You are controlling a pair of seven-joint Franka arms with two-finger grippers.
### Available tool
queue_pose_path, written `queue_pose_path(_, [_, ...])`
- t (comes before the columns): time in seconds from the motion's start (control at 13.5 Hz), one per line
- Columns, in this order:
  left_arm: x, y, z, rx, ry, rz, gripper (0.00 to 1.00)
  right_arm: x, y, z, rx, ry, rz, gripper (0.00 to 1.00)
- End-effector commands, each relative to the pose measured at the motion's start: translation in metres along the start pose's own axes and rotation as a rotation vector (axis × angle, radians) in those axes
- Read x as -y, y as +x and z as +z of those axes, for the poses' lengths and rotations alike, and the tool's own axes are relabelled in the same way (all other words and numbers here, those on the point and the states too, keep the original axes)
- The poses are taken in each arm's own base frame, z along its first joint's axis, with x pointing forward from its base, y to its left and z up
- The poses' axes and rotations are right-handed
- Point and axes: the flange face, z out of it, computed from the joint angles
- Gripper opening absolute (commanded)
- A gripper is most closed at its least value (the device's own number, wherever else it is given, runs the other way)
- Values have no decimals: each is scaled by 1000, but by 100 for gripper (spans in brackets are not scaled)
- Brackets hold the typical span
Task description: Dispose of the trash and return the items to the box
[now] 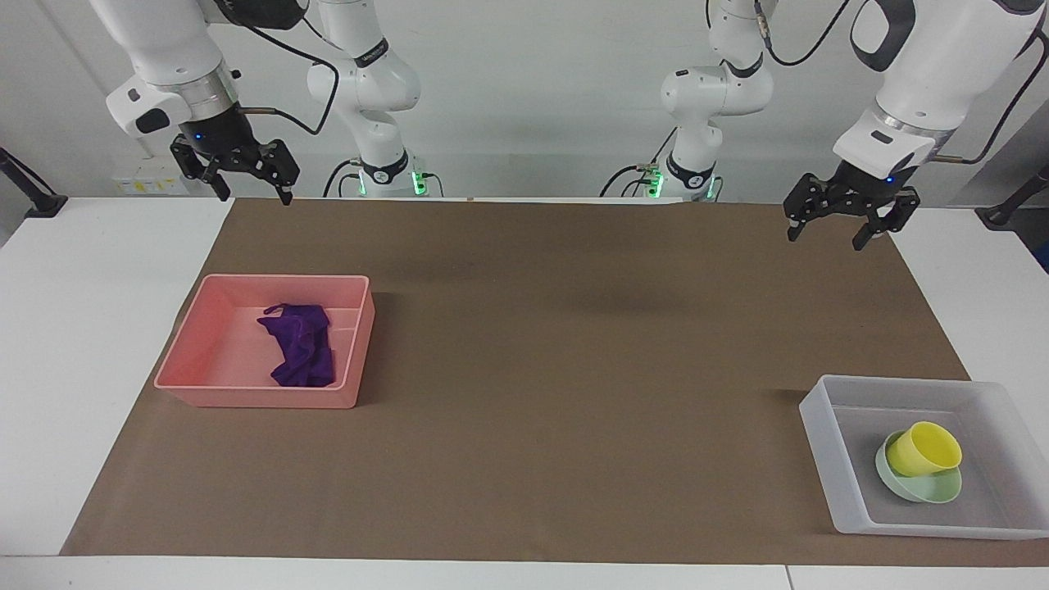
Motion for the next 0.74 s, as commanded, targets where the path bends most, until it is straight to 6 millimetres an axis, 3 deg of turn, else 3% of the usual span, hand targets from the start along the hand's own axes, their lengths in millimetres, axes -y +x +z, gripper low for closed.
queue_pose_path(0.0, [-7, -9, -7, 17, 0, 15, 100, -2, -10, 4, -9, 6, -10, 100])
queue_pose_path(0.37, [2, -15, -2, 47, -3, -22, 100, -1, -13, 8, -1, 5, -13, 100])
queue_pose_path(0.67, [-3, -16, 8, 64, -6, -21, 100, 0, -15, 10, 2, 5, -16, 100])
